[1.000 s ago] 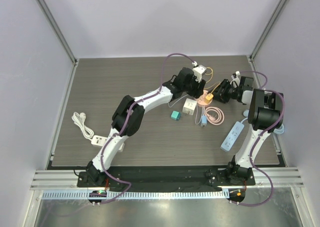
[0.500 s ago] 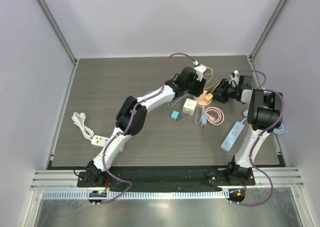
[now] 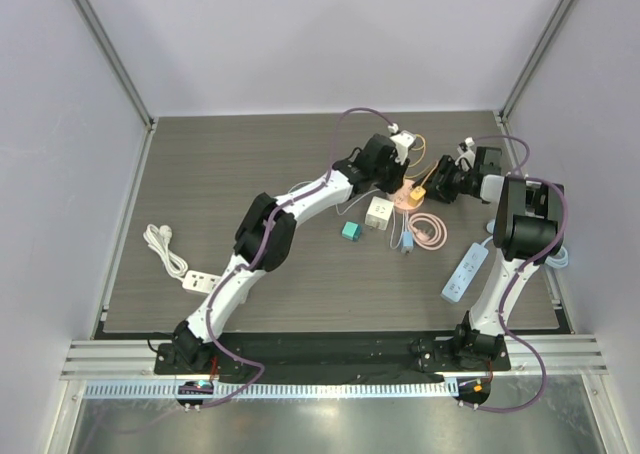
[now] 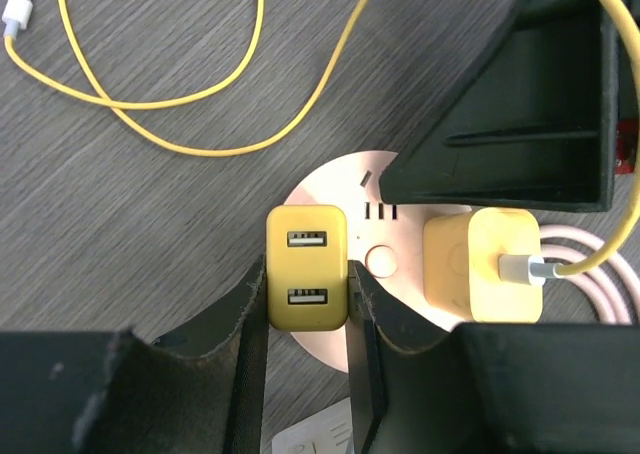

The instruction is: Pull the plug off the socket

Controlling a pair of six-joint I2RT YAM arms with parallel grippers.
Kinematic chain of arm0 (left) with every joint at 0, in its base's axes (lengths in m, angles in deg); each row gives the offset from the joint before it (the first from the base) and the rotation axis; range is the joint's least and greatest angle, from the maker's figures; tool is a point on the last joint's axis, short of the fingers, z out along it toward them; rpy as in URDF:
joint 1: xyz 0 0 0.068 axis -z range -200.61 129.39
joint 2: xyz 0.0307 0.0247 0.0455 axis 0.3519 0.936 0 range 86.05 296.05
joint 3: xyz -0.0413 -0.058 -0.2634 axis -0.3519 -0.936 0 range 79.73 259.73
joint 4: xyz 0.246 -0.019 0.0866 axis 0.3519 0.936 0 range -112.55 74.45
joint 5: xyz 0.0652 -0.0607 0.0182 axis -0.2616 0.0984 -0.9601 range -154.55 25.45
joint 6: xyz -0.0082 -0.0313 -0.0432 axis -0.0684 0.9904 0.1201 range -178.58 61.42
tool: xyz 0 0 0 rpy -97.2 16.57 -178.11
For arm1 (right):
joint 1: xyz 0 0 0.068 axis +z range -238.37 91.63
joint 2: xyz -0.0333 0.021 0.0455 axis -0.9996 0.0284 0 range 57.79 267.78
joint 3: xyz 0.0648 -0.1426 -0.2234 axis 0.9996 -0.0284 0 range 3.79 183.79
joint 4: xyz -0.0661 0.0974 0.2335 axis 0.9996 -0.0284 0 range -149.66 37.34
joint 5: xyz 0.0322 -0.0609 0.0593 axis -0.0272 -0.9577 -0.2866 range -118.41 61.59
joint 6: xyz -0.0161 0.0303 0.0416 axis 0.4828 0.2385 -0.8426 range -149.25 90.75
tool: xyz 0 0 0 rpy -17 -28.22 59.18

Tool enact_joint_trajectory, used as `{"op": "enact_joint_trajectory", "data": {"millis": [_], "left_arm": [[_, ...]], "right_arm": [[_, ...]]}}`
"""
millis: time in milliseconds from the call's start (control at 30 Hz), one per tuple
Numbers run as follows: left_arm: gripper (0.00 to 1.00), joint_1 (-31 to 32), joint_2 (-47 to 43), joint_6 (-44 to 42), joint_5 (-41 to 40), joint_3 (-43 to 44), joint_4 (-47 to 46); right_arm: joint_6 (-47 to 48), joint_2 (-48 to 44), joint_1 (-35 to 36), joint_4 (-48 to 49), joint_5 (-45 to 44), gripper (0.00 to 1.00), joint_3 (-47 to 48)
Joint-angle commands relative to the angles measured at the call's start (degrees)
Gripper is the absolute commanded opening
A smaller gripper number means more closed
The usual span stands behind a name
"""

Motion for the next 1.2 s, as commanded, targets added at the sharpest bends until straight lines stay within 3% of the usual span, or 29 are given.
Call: {"op": "enact_joint_trajectory", "data": {"millis": [0,133,400,533,767,867,1000,1167], "left_arm": [[0.00,2.53,-0.69,-5.48,-1.99,3.02,-2.96],[0.00,6.05,-2.88,-14.03,-9.02,-1.80,-8.40],[0.00,7.37,-8.42,-14.93,-13.08,-13.51,-25.20],[0.00,6.68,-7.20,-10.19,-9.85,-6.24,-18.63],[0.00,3.34,-5.79,6.15,-7.98,-0.60,-10.46],[0.00,2.81,-3.69,6.96,-8.41,4.24,-6.58],[0.00,3.07,-3.50,4.51,-9.56,3.64,-6.13],[0.00,7.02,-4.92,-13.93,-15.53,-3.23,-13.25]], "right_arm": [[3.78,-0.83,1.03,-5.74,-5.76,0.53,0.97],[4.92,-0.13,1.38,-7.85,-7.35,0.53,2.11],[5.62,0.58,1.38,-9.88,-9.28,0.53,2.82],[5.80,0.93,1.47,-10.23,-9.72,0.53,3.08],[5.98,0.93,1.47,-10.76,-10.25,0.53,3.35],[5.98,0.93,1.55,-10.85,-10.16,0.53,3.43],[5.98,1.02,1.56,-10.93,-10.16,0.53,3.52],[6.07,1.28,1.64,-11.19,-10.34,0.53,3.87]]}}
